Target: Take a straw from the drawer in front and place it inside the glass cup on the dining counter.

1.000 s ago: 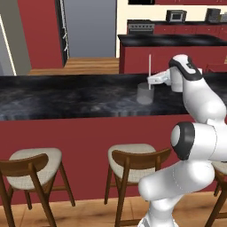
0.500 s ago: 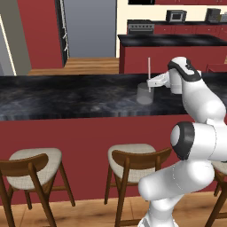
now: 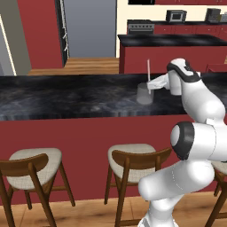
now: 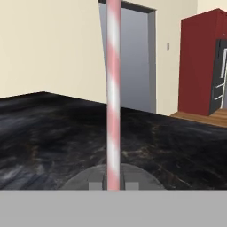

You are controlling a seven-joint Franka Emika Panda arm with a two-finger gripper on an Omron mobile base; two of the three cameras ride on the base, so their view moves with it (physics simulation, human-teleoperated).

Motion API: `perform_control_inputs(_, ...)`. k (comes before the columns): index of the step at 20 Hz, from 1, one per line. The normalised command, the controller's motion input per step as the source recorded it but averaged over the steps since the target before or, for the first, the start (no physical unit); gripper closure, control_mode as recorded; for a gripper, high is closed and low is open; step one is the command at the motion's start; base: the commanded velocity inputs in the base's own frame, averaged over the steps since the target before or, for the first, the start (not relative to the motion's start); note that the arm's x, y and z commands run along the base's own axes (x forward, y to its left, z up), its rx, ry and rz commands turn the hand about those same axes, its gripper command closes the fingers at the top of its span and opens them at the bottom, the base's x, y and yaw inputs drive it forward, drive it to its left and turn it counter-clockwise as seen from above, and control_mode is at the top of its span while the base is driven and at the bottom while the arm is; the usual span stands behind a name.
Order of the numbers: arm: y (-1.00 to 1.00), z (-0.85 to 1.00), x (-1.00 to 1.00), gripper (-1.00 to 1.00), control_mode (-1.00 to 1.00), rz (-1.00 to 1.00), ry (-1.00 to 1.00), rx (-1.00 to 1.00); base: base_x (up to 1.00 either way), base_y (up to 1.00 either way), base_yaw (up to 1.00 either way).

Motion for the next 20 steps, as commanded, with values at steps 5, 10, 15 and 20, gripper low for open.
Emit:
perform_control_inputs(5,0.01,-0.13,0.00,-1.00,-1.00,0.00,0.02,-0.04,0.00,0.00,0.00)
perform_control_inputs(10,0.00,-0.11,0.00,-1.00,-1.00,0.00,0.01,-0.03,0.00,0.00,0.00)
perform_control_inputs(15,-0.02,0.03,-0.05,-1.00,-1.00,0.00,0.00,-0.02,0.00,0.00,0.00)
perform_control_inputs(20,-0.03,0.48,-0.32,-1.00,-1.00,0.00,-0.06,0.00,0.00,0.00,0.00)
